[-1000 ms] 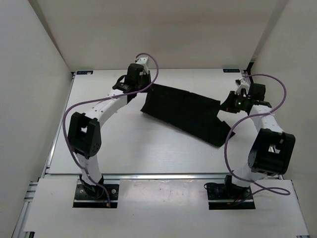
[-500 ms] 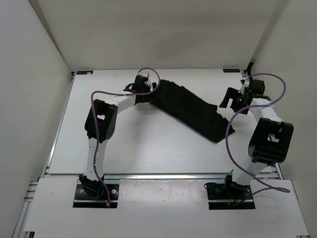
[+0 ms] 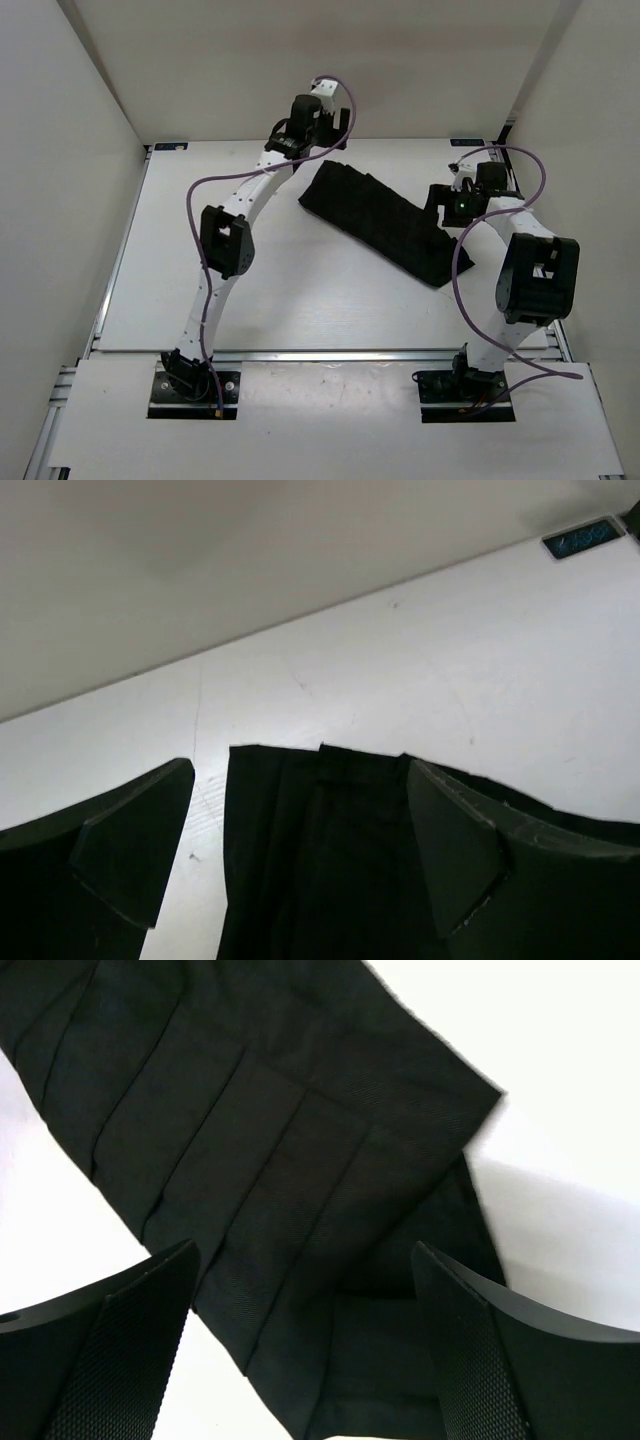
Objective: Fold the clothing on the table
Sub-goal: Fold the skirt
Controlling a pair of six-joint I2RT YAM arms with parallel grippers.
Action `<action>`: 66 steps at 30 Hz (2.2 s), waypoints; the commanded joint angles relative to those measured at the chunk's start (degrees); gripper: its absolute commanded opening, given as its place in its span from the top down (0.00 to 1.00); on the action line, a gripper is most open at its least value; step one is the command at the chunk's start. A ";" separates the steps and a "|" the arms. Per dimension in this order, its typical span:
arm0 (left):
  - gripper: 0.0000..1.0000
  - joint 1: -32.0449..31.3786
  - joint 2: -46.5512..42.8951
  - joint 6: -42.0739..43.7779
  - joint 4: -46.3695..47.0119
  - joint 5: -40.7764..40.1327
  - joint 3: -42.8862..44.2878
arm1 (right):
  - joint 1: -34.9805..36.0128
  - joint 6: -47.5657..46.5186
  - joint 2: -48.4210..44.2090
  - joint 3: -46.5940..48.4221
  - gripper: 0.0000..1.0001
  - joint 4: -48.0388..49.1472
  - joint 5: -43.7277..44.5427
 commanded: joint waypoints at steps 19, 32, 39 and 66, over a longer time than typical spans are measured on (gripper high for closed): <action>0.01 2.79 13.95 -2.00 -4.56 9.94 9.38 | -2.15 0.98 6.42 7.98 0.12 -6.28 0.69; 0.08 3.93 14.30 -7.01 -1.21 18.02 9.21 | -0.48 0.36 4.14 4.81 0.12 -5.58 2.18; 0.23 3.06 15.97 -7.01 -3.06 19.34 8.95 | -1.71 -0.08 2.82 4.99 0.12 -6.63 2.97; 1.00 0.42 -9.13 -0.16 -0.21 6.32 -22.35 | -3.64 0.19 -3.68 -3.01 0.11 -4.61 1.57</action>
